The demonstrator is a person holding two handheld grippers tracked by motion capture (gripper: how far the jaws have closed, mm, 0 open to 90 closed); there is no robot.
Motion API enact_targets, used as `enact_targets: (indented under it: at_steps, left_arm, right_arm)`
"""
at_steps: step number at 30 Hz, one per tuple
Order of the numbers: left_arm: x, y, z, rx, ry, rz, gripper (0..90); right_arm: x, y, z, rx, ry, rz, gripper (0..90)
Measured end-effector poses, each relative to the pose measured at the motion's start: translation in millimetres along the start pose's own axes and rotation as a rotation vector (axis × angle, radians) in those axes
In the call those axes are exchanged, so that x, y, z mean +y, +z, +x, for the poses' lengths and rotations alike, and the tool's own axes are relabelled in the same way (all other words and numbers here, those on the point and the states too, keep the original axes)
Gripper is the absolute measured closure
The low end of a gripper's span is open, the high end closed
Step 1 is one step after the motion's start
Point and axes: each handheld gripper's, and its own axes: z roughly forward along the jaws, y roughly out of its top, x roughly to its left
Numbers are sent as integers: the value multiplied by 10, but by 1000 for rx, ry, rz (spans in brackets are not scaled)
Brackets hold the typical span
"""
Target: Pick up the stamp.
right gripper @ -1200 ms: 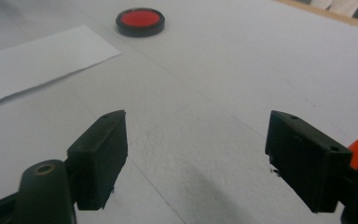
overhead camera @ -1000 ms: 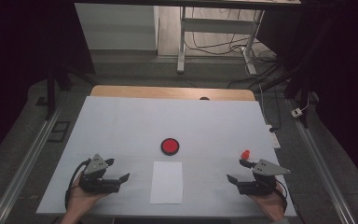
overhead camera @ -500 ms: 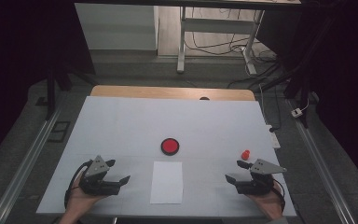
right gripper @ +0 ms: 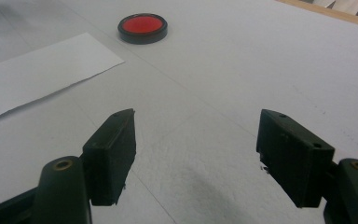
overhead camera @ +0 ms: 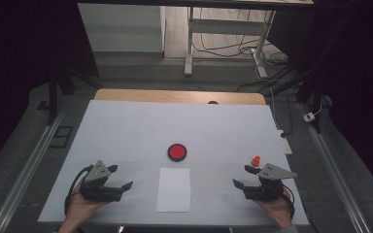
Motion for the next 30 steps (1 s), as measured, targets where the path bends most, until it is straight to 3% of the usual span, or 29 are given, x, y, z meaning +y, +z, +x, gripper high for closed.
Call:
enact_targets:
  at_steps: [8, 10, 30]
  left_arm:
    - [7, 16, 5, 3, -1, 6, 181]
    - [13, -7, 0, 29, 0, -19, 196]
    - [14, 42, 18, 19, -5, -4, 193]
  right_arm:
    - [39, -30, -1, 6, 2, -18, 306]
    - [64, -49, 2, -12, -3, -12, 309]
    - [299, -72, -90, -55, 12, -34, 312]
